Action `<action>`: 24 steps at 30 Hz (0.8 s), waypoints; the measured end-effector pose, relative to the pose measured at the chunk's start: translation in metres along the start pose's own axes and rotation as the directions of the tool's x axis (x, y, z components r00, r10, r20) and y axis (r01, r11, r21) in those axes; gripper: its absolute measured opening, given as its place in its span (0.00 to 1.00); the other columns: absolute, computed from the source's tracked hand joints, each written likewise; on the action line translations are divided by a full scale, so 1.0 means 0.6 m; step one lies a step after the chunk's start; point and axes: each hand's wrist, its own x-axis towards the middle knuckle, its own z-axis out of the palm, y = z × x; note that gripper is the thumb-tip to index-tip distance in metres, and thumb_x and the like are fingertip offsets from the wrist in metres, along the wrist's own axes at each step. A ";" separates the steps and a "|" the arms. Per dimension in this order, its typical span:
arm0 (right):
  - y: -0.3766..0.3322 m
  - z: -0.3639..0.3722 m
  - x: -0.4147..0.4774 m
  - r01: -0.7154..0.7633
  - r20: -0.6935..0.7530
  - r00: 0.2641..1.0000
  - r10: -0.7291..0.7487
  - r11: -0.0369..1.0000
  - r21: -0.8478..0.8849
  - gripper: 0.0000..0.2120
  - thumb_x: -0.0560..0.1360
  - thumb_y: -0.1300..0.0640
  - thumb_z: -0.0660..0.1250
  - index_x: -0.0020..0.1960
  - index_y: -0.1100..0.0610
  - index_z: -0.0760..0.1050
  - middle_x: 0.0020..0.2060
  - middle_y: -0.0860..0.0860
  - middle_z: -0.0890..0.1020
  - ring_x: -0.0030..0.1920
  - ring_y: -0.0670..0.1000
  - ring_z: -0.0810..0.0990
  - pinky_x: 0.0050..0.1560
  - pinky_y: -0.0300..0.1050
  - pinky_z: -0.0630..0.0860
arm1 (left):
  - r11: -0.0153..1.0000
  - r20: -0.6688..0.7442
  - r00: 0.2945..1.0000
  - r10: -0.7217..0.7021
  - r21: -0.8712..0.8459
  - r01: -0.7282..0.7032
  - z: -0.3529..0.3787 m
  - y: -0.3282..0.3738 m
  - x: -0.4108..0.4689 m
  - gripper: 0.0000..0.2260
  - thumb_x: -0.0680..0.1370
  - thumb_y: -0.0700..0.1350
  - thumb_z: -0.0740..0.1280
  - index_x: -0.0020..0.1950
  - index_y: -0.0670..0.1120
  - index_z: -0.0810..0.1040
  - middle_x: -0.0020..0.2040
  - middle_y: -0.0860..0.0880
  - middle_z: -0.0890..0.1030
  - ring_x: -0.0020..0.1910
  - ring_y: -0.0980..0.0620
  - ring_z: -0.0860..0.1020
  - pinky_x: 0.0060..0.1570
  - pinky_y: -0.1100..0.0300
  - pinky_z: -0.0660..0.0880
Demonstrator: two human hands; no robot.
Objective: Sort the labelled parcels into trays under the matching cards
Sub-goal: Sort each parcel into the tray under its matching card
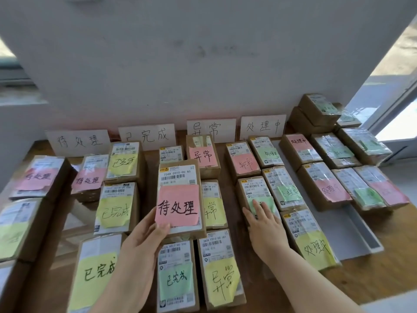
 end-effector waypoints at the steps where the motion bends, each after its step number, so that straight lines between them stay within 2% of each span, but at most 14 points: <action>1: -0.004 -0.004 -0.004 -0.012 -0.014 1.000 0.012 0.999 0.031 0.28 0.82 0.54 0.51 0.78 0.48 0.43 0.77 0.51 0.41 0.76 0.55 0.38 0.75 0.52 0.44 | 1.000 0.010 1.000 0.008 0.012 -0.008 -0.002 0.000 -0.002 0.18 0.73 0.40 0.66 0.62 0.52 0.75 0.52 0.48 0.84 0.52 0.51 0.82 0.53 0.55 0.73; 4: -0.027 -0.020 -0.031 -0.001 -0.154 0.988 0.032 0.979 0.202 0.25 0.82 0.49 0.50 0.77 0.49 0.50 0.77 0.48 0.51 0.77 0.51 0.47 0.74 0.47 0.50 | 0.999 0.037 0.999 0.008 0.044 -0.009 -0.011 -0.002 -0.008 0.22 0.70 0.44 0.67 0.63 0.54 0.74 0.53 0.49 0.84 0.53 0.51 0.82 0.54 0.54 0.73; 6: -0.048 -0.033 -0.058 0.104 -0.291 0.957 0.011 0.920 0.378 0.22 0.81 0.51 0.54 0.75 0.49 0.59 0.73 0.44 0.61 0.73 0.45 0.58 0.71 0.39 0.58 | 0.998 0.041 0.999 0.004 0.056 -0.006 -0.016 -0.003 -0.012 0.23 0.69 0.46 0.69 0.64 0.55 0.74 0.54 0.49 0.83 0.56 0.50 0.80 0.60 0.51 0.72; 8: -0.076 -0.050 -0.089 0.210 -0.322 0.947 -0.021 0.797 0.567 0.21 0.80 0.53 0.57 0.72 0.46 0.63 0.68 0.37 0.65 0.67 0.37 0.63 0.65 0.29 0.61 | 0.998 0.050 0.999 -0.001 0.060 -0.001 -0.019 -0.004 -0.016 0.25 0.67 0.47 0.70 0.64 0.56 0.73 0.55 0.50 0.83 0.59 0.49 0.79 0.65 0.48 0.69; 11: -0.112 -0.062 -0.127 0.291 -0.276 0.954 -0.117 0.591 0.753 0.18 0.79 0.49 0.58 0.67 0.36 0.61 0.65 0.31 0.66 0.64 0.31 0.66 0.62 0.27 0.65 | 0.999 0.075 0.997 -0.008 0.040 0.005 -0.016 -0.003 -0.025 0.27 0.67 0.47 0.71 0.66 0.56 0.72 0.55 0.50 0.83 0.57 0.49 0.80 0.63 0.47 0.71; 13: -0.130 -0.066 -0.140 0.297 -0.261 0.955 -0.143 0.511 0.807 0.16 0.77 0.41 0.57 0.64 0.33 0.59 0.65 0.32 0.67 0.64 0.29 0.66 0.60 0.24 0.65 | 0.999 0.085 0.996 0.004 0.046 -0.008 -0.015 -0.004 -0.031 0.28 0.66 0.49 0.72 0.66 0.57 0.72 0.55 0.51 0.83 0.57 0.49 0.80 0.64 0.46 0.71; 16: -0.148 -0.068 -0.150 0.329 -0.295 0.944 -0.148 0.486 0.810 0.23 0.70 0.29 0.52 0.63 0.31 0.60 0.64 0.29 0.68 0.65 0.30 0.65 0.61 0.25 0.65 | 0.994 0.102 0.994 0.030 0.101 -0.040 -0.018 -0.005 -0.042 0.32 0.64 0.58 0.77 0.67 0.59 0.71 0.57 0.54 0.82 0.60 0.51 0.78 0.65 0.46 0.69; 18: -0.156 -0.069 -0.154 0.341 -0.299 0.940 -0.164 0.480 0.809 0.27 0.68 0.25 0.51 0.64 0.31 0.60 0.64 0.27 0.68 0.67 0.32 0.64 0.64 0.30 0.66 | 0.986 0.118 0.992 0.053 0.150 -0.071 -0.023 -0.004 -0.049 0.32 0.64 0.61 0.74 0.66 0.61 0.71 0.58 0.56 0.81 0.61 0.52 0.78 0.65 0.46 0.69; 21: -0.164 -0.069 -0.158 0.352 -0.300 0.936 -0.184 0.482 0.802 0.33 0.66 0.22 0.49 0.67 0.33 0.58 0.66 0.30 0.67 0.68 0.33 0.63 0.68 0.40 0.67 | 0.971 0.101 0.991 0.085 0.213 -0.105 -0.032 -0.002 -0.054 0.23 0.71 0.57 0.72 0.65 0.64 0.72 0.57 0.57 0.82 0.59 0.53 0.78 0.63 0.47 0.71; 24: -0.170 -0.075 -0.163 0.361 -0.301 0.932 -0.201 0.460 0.811 0.34 0.65 0.21 0.50 0.67 0.33 0.58 0.67 0.30 0.66 0.68 0.32 0.63 0.66 0.36 0.68 | 0.972 0.052 0.995 0.082 0.216 -0.091 -0.039 0.001 -0.059 0.13 0.77 0.50 0.66 0.56 0.69 0.76 0.57 0.58 0.81 0.61 0.54 0.77 0.65 0.47 0.69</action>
